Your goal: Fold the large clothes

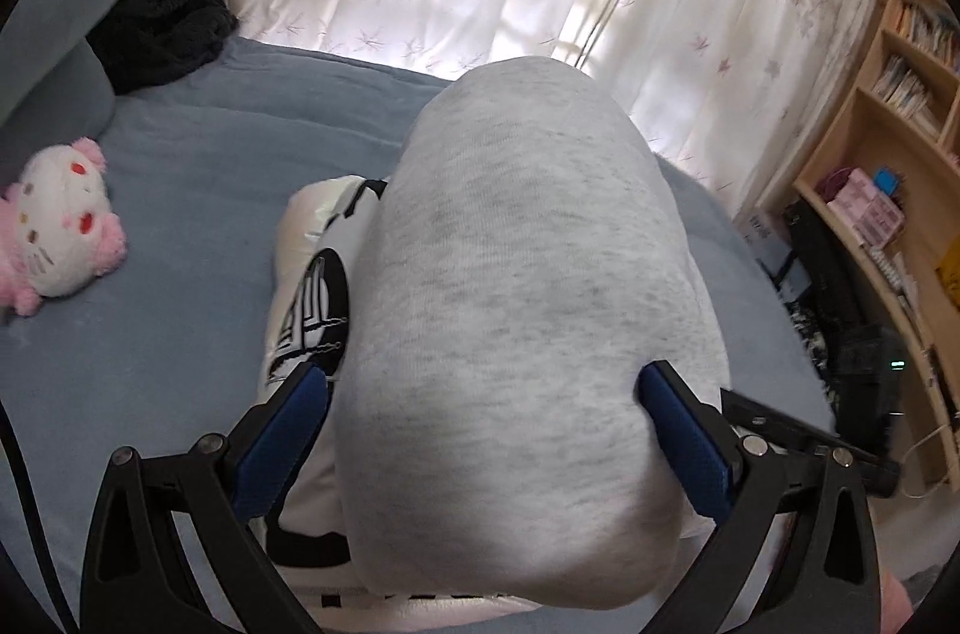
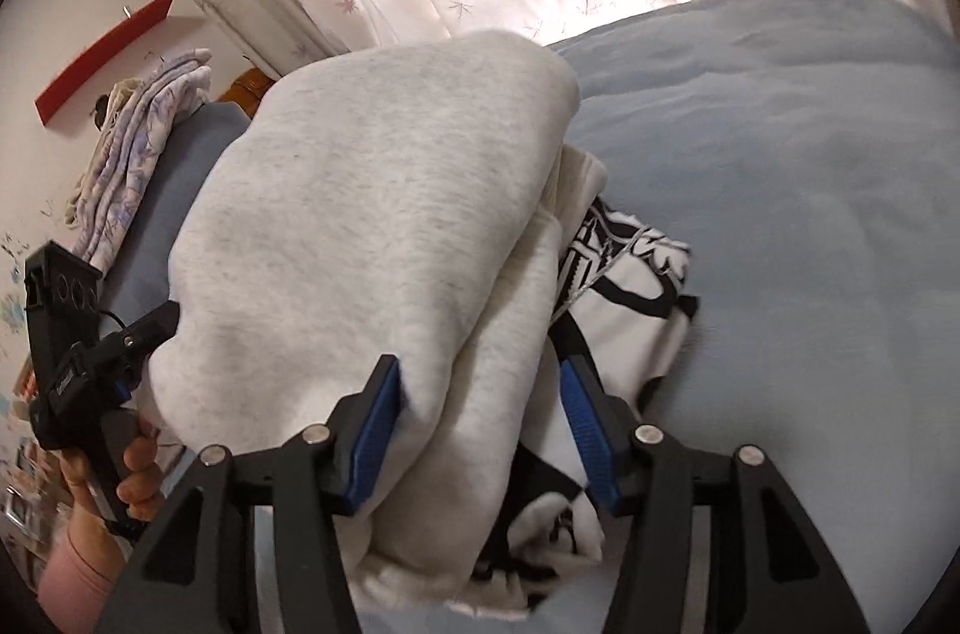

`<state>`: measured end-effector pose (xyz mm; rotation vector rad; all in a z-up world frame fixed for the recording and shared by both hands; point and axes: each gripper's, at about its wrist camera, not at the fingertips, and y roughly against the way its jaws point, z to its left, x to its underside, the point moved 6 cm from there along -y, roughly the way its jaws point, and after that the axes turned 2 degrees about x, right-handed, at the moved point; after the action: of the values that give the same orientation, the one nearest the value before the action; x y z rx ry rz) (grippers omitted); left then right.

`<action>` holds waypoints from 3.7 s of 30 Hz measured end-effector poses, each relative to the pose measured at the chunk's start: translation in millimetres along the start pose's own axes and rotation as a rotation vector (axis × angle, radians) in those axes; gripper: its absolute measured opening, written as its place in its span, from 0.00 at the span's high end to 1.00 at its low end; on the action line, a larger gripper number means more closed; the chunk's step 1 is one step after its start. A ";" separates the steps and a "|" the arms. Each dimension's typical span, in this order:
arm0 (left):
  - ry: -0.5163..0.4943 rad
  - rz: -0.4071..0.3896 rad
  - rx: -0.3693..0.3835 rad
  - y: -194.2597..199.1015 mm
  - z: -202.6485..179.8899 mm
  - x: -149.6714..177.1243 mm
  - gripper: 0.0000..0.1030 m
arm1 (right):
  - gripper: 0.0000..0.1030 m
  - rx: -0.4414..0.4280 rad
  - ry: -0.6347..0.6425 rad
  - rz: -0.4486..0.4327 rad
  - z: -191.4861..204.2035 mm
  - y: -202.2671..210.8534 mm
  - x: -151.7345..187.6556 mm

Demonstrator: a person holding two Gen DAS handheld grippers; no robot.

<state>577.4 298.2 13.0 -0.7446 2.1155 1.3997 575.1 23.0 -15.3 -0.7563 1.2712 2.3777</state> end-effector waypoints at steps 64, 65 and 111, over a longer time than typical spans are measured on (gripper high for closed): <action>-0.236 0.091 -0.217 191.7 -232.3 162.4 0.11 | 0.53 0.153 0.080 0.033 41.2 307.0 130.9; -0.231 0.091 -0.210 195.8 -236.6 168.9 0.11 | 0.51 0.175 0.095 0.021 39.5 314.9 135.9; -0.149 0.012 -0.246 238.1 -305.8 382.7 0.10 | 0.21 0.375 0.086 -0.105 0.7 364.5 323.2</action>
<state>106.0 25.7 24.6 -0.6956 1.8589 1.6879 125.7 -159.1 31.8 -0.7886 1.6083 1.9605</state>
